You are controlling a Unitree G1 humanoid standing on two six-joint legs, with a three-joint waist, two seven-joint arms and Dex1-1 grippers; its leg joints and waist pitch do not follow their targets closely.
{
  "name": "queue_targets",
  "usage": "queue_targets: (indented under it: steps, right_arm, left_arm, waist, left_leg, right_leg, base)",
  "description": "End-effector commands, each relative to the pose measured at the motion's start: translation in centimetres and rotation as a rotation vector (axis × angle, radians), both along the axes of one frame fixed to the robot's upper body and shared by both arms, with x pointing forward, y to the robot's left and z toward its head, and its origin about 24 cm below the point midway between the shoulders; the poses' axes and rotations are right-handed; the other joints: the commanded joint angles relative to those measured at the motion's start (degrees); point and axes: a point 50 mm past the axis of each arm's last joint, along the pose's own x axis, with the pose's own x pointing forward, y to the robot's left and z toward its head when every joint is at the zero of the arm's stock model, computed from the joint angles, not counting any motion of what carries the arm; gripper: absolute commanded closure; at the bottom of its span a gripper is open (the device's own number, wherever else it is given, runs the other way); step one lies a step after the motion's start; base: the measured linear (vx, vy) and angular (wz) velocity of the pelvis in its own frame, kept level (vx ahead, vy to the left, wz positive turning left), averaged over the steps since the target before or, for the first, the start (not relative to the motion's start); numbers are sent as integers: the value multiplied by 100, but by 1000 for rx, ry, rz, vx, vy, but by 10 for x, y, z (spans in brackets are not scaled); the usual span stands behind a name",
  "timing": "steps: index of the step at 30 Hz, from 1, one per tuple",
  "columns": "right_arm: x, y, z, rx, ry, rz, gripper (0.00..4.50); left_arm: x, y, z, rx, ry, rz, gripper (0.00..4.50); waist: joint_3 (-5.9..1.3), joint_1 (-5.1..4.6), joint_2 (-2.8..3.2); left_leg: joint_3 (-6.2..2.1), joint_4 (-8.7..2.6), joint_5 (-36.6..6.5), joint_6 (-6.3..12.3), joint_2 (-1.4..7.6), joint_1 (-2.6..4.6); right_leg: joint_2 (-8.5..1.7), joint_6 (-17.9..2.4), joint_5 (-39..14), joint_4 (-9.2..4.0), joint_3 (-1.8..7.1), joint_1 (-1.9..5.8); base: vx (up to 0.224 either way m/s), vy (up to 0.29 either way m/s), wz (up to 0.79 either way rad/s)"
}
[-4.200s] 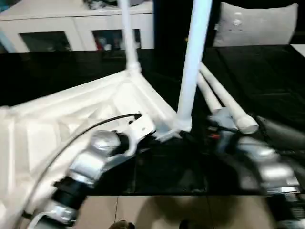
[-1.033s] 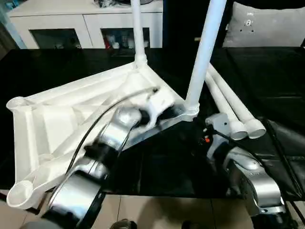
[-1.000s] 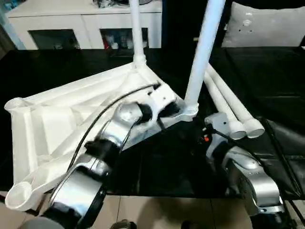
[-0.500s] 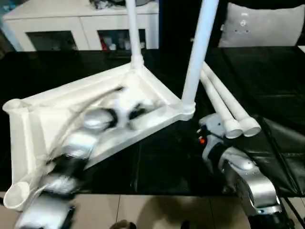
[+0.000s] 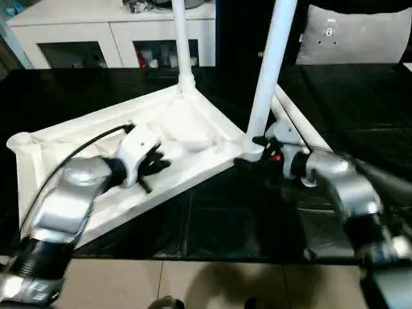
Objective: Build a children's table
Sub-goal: Rotate table base
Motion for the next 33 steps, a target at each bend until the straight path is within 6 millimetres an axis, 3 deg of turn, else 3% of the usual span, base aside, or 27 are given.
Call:
queue_targets:
  steps: [1,2,4,7,11,14,15,17,19,22,23,24,28,32,33]
  right_arm:
    - [14,-12,8,-12,-42,-77,0]
    - [14,-12,8,-12,-42,-77,0]
    - [35,-19,25,70,-187,-296,0]
    - [38,-18,27,154,-201,-356,0]
    - [35,0,21,206,-191,-271,0]
    - [29,19,11,258,-158,-185,0]
    - [29,19,11,258,-158,-185,0]
    - [21,31,3,286,-136,-136,0]
    - [8,43,-5,312,-100,-91,0]
    - [-11,56,-20,281,-47,-24,0]
    - [-17,60,-25,270,-31,-3,0]
    - [-23,62,-31,250,-22,8,0]
    - [-37,63,-38,237,-14,-14,0]
    - [-44,57,-35,231,-27,-11,0]
    - [-47,56,-34,228,-24,-2,0]
  left_arm:
    - [-6,8,6,11,15,10,345]
    - [-6,8,6,11,15,10,345]
    - [-8,13,8,26,20,33,345]
    - [-5,15,11,27,0,69,345]
    - [-2,27,15,73,-37,166,345]
    - [0,43,14,140,-49,263,345]
    - [0,43,14,140,-49,263,345]
    - [2,56,10,209,-55,328,345]
    - [5,70,8,263,-61,397,345]
    - [9,85,3,327,-57,453,345]
    - [10,90,1,347,-55,466,345]
    - [12,94,-1,349,-60,487,345]
    - [19,106,-2,368,-95,525,345]
    - [21,105,-2,361,-100,508,345]
    - [22,103,-3,352,-97,501,345]
  waist:
    - [-387,8,-50]
    - [-403,4,-50]
    - [-384,-11,-25]
    - [-394,-4,-23]
    - [-437,10,-61]
    - [-429,-23,-54]
    - [-425,-16,-55]
    - [-413,-20,-33]
    - [-399,-5,-35]
    - [-430,-38,12]
    - [-411,-31,8]
    - [-419,-45,-1]
    - [-395,-57,24]
    - [-394,-39,44]
    - [-389,-40,84]
  left_leg:
    - [-95,-387,-1346,382,249,77]
    - [-103,-381,-1355,355,258,80]
    - [-107,-398,-1451,276,257,78]
    - [-99,-391,-1613,243,248,101]
    - [-90,-369,-1272,424,246,60]
    - [-106,-373,-1206,529,243,8]
    - [-102,-372,-1237,500,258,57]
    - [-96,-381,-1345,450,251,67]
    - [-102,-404,-1409,439,244,79]
    - [-135,-425,-1456,330,245,80]
    - [-122,-431,-1588,293,240,98]
    - [-125,-432,-1627,258,243,95]
    - [-148,-467,-2001,106,243,130]
    - [-165,-488,-2098,35,267,132]
    - [-168,-490,-2115,24,267,131]
  right_leg:
    - [-326,-1342,-1874,-350,258,312]
    - [-344,-1365,-1865,-324,259,319]
    - [-332,-1342,-1936,-336,256,302]
    - [-319,-1349,-1899,-324,248,303]
    - [-318,-1446,-1463,-272,245,342]
    - [-317,-1418,-1478,-252,229,368]
    - [-323,-1388,-1594,-291,234,335]
    - [-306,-1352,-1771,-294,237,319]
    - [-268,-1134,-1840,-325,240,316]
    - [-286,-1125,-1793,-304,237,322]
    - [-276,-1099,-1914,-364,238,289]
    - [-286,-1104,-1902,-340,246,298]
    - [-301,-938,-2266,-396,254,271]
    - [-311,-924,-2168,-391,270,269]
    - [-311,-940,-2151,-380,270,266]
  base:
    - [0,0,0]
    - [0,0,0]
    - [0,0,0]
    - [0,0,0]
    - [0,0,0]
    - [0,0,0]
    - [0,0,0]
    - [0,0,0]
    - [0,0,0]
    - [0,0,0]
    - [0,0,0]
    - [0,0,0]
    - [0,0,0]
    - [0,0,0]
    - [0,0,0]
